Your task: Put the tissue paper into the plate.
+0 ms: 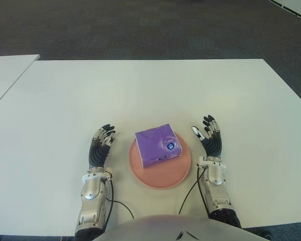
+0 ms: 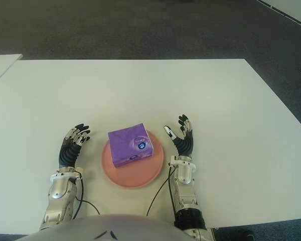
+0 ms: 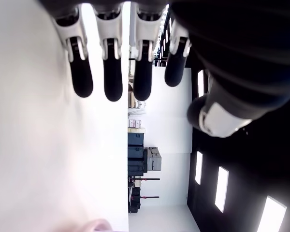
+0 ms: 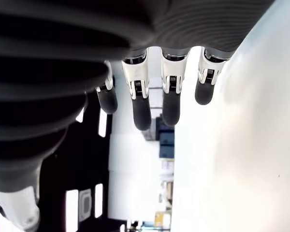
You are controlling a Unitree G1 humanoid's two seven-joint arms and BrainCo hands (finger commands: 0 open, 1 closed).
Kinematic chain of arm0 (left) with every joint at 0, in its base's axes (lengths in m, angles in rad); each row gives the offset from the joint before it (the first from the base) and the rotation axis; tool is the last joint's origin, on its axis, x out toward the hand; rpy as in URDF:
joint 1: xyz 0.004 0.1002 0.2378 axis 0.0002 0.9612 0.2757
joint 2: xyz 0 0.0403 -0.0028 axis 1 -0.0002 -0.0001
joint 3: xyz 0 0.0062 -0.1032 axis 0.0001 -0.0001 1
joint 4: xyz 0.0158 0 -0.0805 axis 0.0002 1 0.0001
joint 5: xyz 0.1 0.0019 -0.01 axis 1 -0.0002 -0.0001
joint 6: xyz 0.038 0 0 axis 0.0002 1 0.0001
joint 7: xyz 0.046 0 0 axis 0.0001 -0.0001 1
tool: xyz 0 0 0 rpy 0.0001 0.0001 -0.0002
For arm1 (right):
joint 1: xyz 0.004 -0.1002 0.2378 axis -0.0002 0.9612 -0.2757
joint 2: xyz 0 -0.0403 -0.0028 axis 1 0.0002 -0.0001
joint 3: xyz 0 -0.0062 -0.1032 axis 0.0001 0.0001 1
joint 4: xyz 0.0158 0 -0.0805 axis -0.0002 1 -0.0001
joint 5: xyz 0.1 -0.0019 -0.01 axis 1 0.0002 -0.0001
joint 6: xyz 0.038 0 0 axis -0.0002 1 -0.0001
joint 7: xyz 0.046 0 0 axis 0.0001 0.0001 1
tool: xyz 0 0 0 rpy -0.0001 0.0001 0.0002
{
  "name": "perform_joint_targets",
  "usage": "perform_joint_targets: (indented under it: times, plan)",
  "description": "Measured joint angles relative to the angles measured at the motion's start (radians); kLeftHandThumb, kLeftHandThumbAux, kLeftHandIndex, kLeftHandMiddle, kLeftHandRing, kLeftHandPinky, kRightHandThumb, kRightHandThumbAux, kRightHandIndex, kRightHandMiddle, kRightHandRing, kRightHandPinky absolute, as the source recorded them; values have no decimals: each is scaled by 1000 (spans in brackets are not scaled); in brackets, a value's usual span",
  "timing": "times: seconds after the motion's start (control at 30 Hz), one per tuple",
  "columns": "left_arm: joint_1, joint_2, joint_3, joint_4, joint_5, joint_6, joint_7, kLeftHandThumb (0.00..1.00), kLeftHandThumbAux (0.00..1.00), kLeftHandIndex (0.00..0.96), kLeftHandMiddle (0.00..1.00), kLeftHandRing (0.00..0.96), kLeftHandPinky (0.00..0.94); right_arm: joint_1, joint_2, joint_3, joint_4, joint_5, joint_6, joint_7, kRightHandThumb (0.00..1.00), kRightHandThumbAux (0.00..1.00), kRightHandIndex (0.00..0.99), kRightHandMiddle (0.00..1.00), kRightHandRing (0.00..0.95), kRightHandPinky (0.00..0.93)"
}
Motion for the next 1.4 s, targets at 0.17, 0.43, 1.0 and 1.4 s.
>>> perform_joint_targets:
  times: [0.17, 0.43, 1.0, 1.4]
  plan:
    - [0, 0, 0, -5, 3, 4, 0, 272, 625, 240, 277, 287, 313, 37, -2, 32, -128, -40, 154, -22, 272, 589, 87, 101, 77, 75]
    - [0, 0, -1, -10, 12, 22, 0, 265, 611, 211, 265, 281, 312, 38, -1, 64, -234, -64, 353, -47, 303, 596, 76, 99, 75, 93]
    - [1, -7, -19, -47, 31, 49, 0, 235, 612, 223, 257, 271, 297, 38, -4, 93, -277, -72, 432, -42, 324, 595, 50, 79, 66, 89]
    - [1, -18, -37, -46, 35, 49, 12, 228, 597, 236, 257, 251, 273, 48, -7, 111, -319, -86, 488, -27, 339, 599, 47, 79, 66, 89]
